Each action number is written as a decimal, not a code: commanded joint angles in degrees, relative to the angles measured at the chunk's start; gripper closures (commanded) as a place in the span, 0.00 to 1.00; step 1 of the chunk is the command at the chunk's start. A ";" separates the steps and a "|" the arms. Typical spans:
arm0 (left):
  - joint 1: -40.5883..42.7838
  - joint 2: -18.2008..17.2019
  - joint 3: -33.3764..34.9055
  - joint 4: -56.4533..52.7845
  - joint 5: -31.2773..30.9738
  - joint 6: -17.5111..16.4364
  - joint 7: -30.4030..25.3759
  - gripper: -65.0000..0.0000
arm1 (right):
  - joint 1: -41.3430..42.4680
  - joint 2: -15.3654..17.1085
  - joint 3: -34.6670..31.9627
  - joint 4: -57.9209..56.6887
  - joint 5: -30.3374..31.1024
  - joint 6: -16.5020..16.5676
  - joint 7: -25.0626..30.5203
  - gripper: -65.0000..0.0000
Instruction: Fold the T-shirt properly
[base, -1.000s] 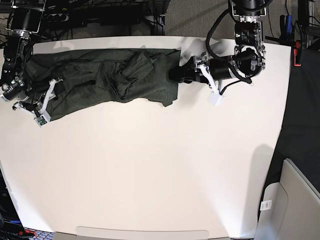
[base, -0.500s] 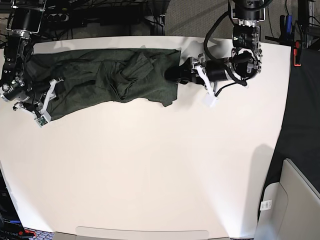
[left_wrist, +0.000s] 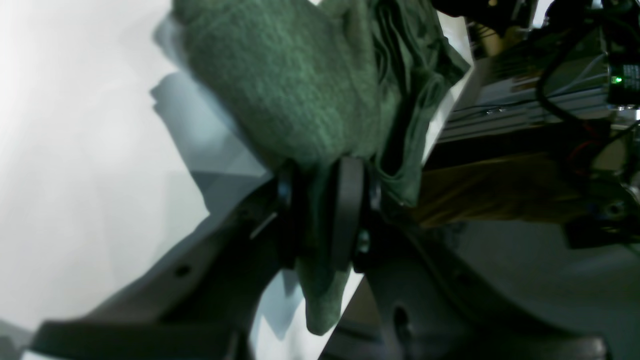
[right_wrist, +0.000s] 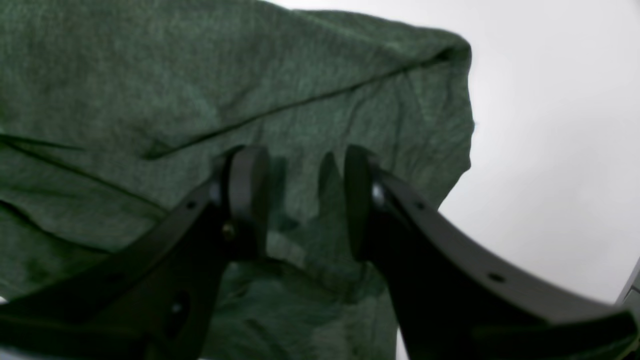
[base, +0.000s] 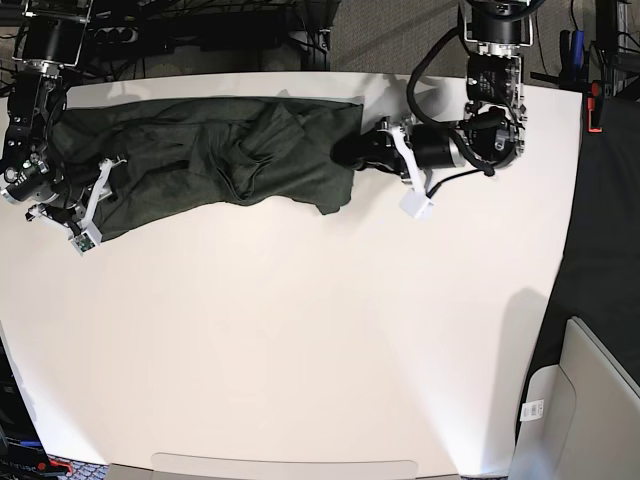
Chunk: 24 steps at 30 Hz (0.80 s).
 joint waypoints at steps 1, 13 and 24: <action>-0.88 -0.49 -0.48 1.21 -1.21 -0.55 -0.08 0.92 | 0.95 1.26 0.44 1.10 0.49 0.12 0.77 0.62; -6.77 -3.12 -4.61 1.04 3.10 4.72 -3.16 0.91 | -0.89 0.90 5.01 1.10 0.49 0.12 0.68 0.62; -6.77 -6.82 -4.17 8.16 3.19 4.81 -2.63 0.92 | -4.50 -0.15 9.32 1.10 0.49 0.12 0.68 0.62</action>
